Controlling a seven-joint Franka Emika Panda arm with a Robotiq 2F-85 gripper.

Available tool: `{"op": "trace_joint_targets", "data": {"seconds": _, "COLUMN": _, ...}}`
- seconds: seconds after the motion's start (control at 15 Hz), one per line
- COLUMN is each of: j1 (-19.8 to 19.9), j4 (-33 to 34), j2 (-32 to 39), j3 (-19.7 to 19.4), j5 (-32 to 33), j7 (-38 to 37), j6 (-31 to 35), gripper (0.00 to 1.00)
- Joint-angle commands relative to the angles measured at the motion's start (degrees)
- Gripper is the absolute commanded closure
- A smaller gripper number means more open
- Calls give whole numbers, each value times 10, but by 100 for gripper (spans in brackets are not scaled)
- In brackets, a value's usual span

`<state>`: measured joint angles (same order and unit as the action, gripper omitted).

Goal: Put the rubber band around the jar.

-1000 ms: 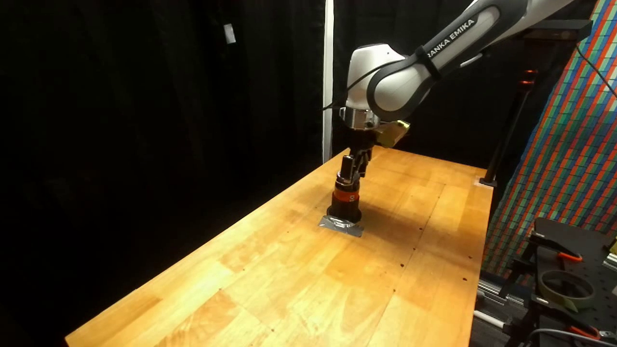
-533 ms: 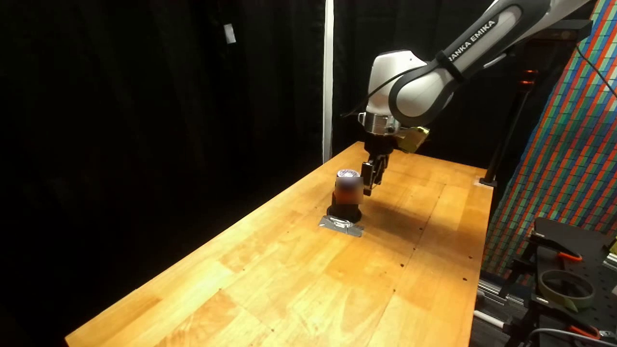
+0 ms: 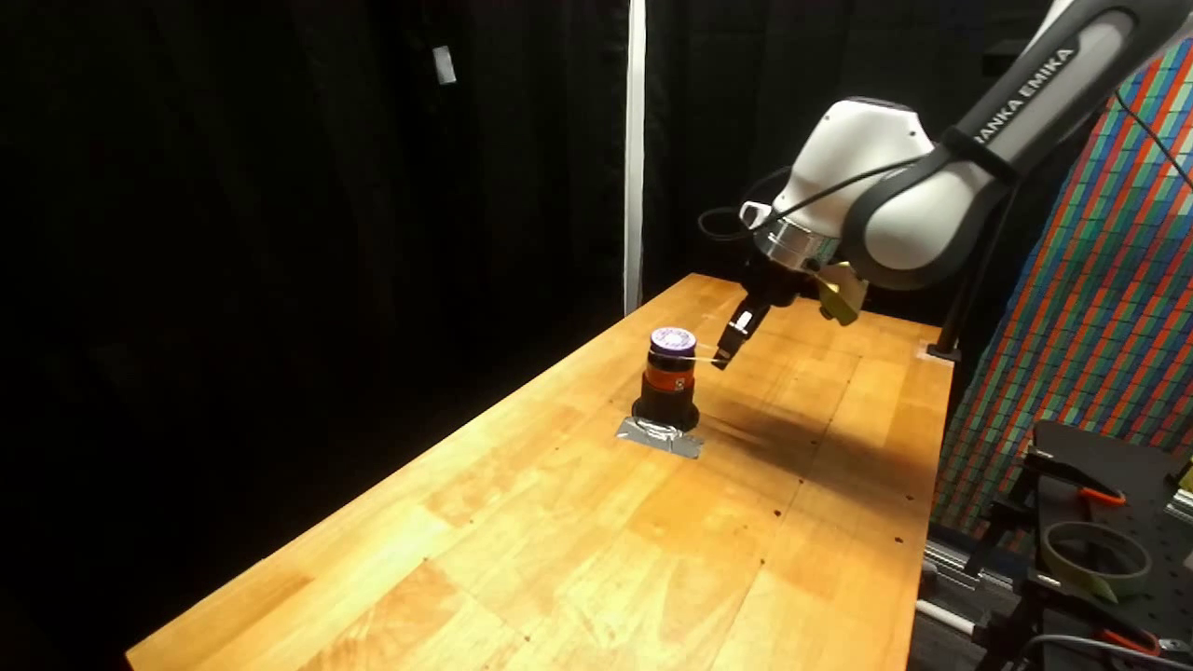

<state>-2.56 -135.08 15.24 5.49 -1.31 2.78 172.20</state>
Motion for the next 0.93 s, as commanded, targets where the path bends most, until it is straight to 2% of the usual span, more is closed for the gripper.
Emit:
{"op": "trace_joint_targets", "data": {"seconds": 0.0, "j1": 2, "j4": -112, "j2": -63, "j3": 14, "j5": 4, "j7": 8, "j6": 161, "gripper": 96}}
{"op": "trace_joint_targets", "data": {"seconds": 0.07, "j1": -7, "j4": -131, "j2": -67, "j3": 8, "j5": 14, "j7": 3, "j6": 208, "gripper": 97}}
{"op": "trace_joint_targets", "data": {"seconds": 0.13, "j1": -29, "j4": -151, "j2": -69, "j3": -15, "j5": 14, "j7": 11, "j6": 257, "gripper": 93}}
{"op": "trace_joint_targets", "data": {"seconds": 0.2, "j1": -41, "j4": -168, "j2": -69, "j3": -25, "j5": 4, "j7": 27, "j6": 305, "gripper": 93}}
{"op": "trace_joint_targets", "data": {"seconds": 0.4, "j1": -62, "j4": -200, "j2": -41, "j3": -28, "j5": -25, "j7": 70, "j6": 428, "gripper": 91}}
{"op": "trace_joint_targets", "data": {"seconds": 0.6, "j1": -63, "j4": -218, "j2": -23, "j3": -19, "j5": -11, "j7": 69, "j6": 490, "gripper": 91}}
{"op": "trace_joint_targets", "data": {"seconds": 0.87, "j1": -66, "j4": -222, "j2": 2, "j3": -9, "j5": 3, "j7": 62, "j6": 524, "gripper": 91}}
